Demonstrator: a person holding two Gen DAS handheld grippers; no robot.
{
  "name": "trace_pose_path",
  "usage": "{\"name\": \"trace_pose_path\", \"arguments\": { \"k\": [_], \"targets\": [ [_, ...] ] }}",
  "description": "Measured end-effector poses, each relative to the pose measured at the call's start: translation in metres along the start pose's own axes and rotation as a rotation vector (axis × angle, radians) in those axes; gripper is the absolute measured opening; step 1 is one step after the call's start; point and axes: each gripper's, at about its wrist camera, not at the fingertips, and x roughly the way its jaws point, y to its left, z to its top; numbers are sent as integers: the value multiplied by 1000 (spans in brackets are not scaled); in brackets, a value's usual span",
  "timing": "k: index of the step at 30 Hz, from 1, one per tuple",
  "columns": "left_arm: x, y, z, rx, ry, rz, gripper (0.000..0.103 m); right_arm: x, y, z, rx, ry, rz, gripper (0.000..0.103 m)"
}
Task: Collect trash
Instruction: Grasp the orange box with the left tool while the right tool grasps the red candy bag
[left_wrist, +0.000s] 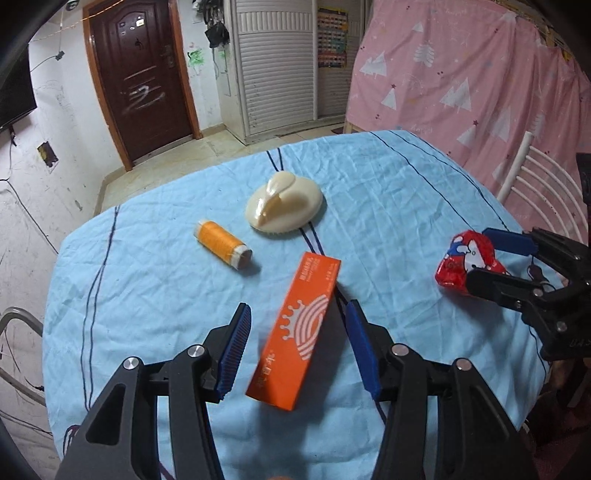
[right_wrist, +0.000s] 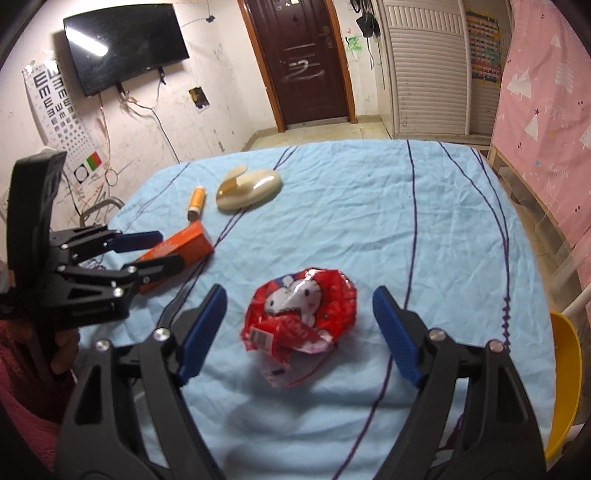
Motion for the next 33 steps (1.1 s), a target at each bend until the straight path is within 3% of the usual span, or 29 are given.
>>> {"name": "trace_pose_path", "arguments": {
  "k": [4,7,12,17,20,33],
  "targets": [
    [6,-3,-2,12,7,1,45,7,3,2,-9,13,-25,78],
    [9,-5,-3,18,14,-4,38,10,2,3,-6,23,-27,78],
    [8,-9,-5,38,4,1,14,17,3,3,-11,56,-32,77],
    [7,-14,-5,57,-3,17,14,19,6,1,-39,61,-59,52],
    [4,-18,-6,59,-6,14,14,17,6,0,-35,47,-53,42],
    [-20,-38,6,57,-54,44,14,-24,-14,3,8,-95,-63,41]
  ]
}}
